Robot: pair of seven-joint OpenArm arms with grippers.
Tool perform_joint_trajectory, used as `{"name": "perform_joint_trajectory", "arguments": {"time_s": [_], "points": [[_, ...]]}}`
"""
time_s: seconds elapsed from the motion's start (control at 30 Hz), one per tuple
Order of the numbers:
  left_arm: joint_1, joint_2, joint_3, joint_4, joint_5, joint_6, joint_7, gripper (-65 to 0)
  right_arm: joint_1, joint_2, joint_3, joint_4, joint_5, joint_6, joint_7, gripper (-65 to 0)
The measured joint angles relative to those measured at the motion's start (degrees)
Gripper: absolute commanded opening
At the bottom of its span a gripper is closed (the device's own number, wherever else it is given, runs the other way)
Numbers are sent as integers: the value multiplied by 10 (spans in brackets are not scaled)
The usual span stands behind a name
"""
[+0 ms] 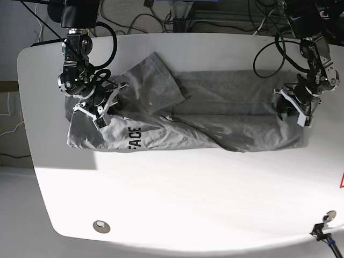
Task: Fold the T-shirt properly
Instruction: 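Grasp the shirt end with the left gripper and carry it toward the right gripper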
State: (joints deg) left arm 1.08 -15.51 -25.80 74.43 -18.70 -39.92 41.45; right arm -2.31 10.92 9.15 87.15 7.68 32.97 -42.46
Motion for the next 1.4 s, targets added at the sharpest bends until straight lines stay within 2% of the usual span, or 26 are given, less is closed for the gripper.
{"name": "perform_joint_trajectory", "arguments": {"time_s": [0.07,0.17,0.37,0.5,0.57,0.67,1.13,1.3,1.4], "points": [[9,4,2,39,19,2,28,-577,0,0,0,0,0,0,0,-482],[17,7,3,99,21,0,32,-624,-1,0,0,-2,0,0,2,-482],[24,21,4,210,17,-2,103,-626,-1,0,0,-2,1,0,3,-482],[22,54,5,276,16,-5,156,-624,-1,-1,0,-2,1,0,3,-482],[21,72,5,306,16,0,164,-624,-1,-1,0,-2,2,0,3,-482],[21,84,35,314,18,0,204,-624,-1,-1,0,-2,2,0,3,-482],[23,188,171,334,19,0,207,-624,-6,-1,0,-1,4,0,9,-482],[19,234,179,332,19,0,207,-624,-6,-1,0,-1,5,0,9,-483],[18,243,191,332,21,0,207,-624,-7,-1,0,-1,4,0,9,-483]]}}
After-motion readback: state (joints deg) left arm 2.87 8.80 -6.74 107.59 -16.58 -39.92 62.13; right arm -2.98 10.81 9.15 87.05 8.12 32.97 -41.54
